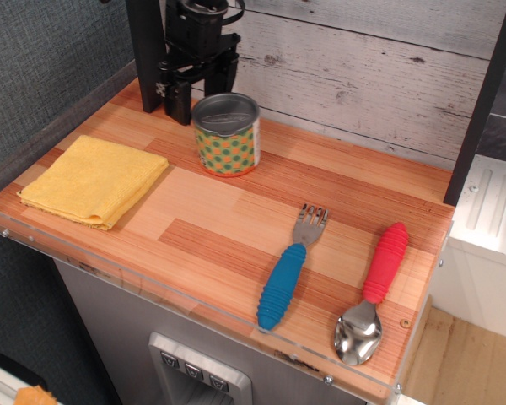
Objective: Slide the can so that it's near the blue fork.
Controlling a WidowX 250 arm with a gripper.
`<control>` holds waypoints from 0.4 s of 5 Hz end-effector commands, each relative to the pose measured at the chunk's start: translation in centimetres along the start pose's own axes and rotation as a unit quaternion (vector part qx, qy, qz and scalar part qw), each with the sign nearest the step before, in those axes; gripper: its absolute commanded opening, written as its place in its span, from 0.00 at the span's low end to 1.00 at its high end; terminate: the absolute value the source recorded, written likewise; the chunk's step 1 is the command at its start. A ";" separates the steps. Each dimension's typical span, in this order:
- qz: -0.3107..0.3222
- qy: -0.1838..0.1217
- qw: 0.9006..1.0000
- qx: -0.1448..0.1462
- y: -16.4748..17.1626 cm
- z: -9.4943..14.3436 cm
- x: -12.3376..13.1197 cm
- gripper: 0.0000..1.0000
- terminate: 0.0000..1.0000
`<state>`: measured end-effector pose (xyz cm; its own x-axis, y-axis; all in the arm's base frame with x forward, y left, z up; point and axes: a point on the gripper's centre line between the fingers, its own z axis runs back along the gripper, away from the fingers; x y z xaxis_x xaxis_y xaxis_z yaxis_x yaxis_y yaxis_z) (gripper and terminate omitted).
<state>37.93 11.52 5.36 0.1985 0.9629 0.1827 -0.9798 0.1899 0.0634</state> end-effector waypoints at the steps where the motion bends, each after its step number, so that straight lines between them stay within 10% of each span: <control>1: -0.010 0.010 1.000 -0.020 -0.7 2.7 -2.0 1.00 0.00; 2: -0.012 0.015 1.000 -0.012 -1.2 2.9 -3.4 1.00 0.00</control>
<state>38.11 7.29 5.63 0.2264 0.9648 0.1339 -0.9720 0.2149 0.0955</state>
